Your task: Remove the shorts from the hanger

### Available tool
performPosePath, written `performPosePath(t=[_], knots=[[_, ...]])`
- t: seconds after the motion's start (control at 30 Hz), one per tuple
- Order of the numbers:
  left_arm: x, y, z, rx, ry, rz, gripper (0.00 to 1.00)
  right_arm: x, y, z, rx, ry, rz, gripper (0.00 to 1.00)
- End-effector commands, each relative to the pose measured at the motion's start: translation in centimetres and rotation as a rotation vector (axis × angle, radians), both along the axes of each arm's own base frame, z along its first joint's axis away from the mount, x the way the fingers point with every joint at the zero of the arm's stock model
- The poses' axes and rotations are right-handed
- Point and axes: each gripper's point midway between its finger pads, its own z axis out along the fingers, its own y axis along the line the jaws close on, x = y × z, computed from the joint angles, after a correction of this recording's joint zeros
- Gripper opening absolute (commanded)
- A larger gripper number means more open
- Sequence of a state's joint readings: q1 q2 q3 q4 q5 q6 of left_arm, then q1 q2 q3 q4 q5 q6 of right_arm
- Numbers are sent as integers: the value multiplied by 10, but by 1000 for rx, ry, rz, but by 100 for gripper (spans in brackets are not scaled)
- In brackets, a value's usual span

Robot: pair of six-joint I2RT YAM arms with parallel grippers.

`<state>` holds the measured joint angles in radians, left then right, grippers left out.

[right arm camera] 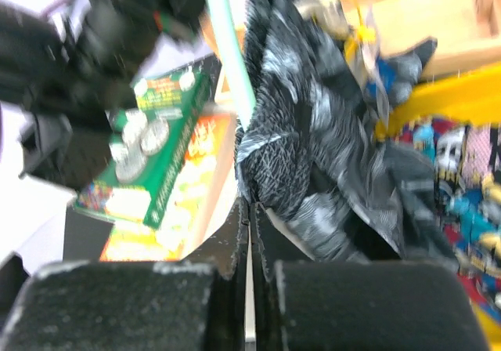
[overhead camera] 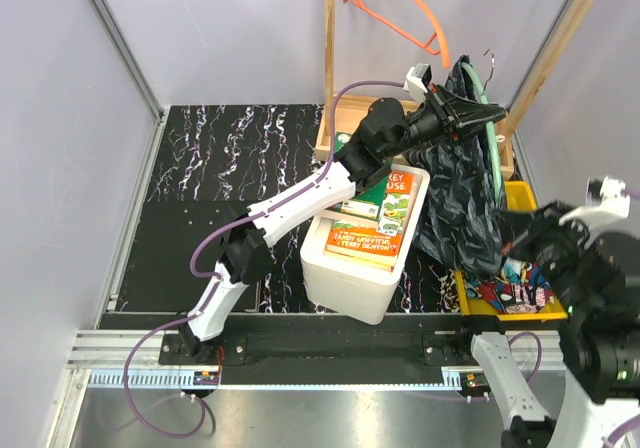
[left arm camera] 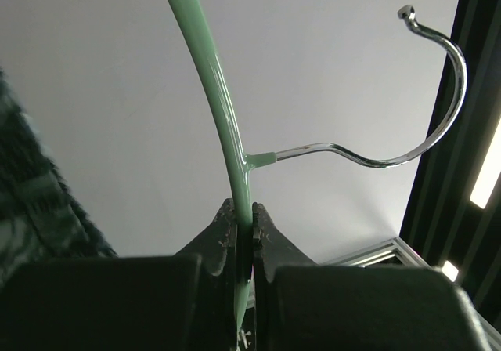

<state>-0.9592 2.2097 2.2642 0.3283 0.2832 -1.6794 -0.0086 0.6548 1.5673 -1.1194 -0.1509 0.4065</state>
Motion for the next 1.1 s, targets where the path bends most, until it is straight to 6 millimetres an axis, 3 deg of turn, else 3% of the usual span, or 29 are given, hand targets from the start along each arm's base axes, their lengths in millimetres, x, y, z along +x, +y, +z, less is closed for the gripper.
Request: performPosePath(t=[0.0, 0.23, 0.33, 0.4, 0.47, 0.5, 0.53, 0.6, 0.63, 0.7, 0.83, 1.0, 1.03, 1.07], knots=[[19, 70, 102, -314, -33, 97, 0, -42, 6, -73, 40, 226, 13, 0], [35, 88, 109, -355, 17, 98, 0, -59, -15, -93, 27, 282, -118, 0], [31, 88, 109, -362, 45, 54, 0, -58, -25, -89, 6, 280, -157, 0], [26, 85, 109, -341, 41, 30, 0, -46, -23, -83, 11, 268, -145, 0], [20, 84, 108, -314, 28, 20, 0, -36, -19, -60, 13, 179, -117, 0], [18, 83, 106, -313, 31, 16, 0, -32, -14, -50, 9, 146, -81, 7], [15, 88, 111, -334, 35, 13, 0, -31, -14, -43, -2, 124, -77, 19], [16, 86, 107, -326, 46, 13, 0, -30, -16, -42, -42, 124, -69, 56], [14, 87, 109, -330, 45, 10, 0, -30, -17, -44, -55, 128, -69, 85], [10, 88, 113, -341, 46, 0, 0, -27, -19, -50, -58, 122, -79, 100], [-3, 92, 126, -378, 50, -34, 0, -2, -17, -51, -44, 83, -84, 100], [-16, 93, 134, -417, 82, -86, 0, 29, -43, -75, -106, 143, -220, 98], [-17, 94, 136, -422, 80, -89, 0, 35, -44, -70, -116, 112, -224, 92], [-18, 94, 136, -420, 80, -91, 0, 37, -43, -71, -117, 103, -216, 70]])
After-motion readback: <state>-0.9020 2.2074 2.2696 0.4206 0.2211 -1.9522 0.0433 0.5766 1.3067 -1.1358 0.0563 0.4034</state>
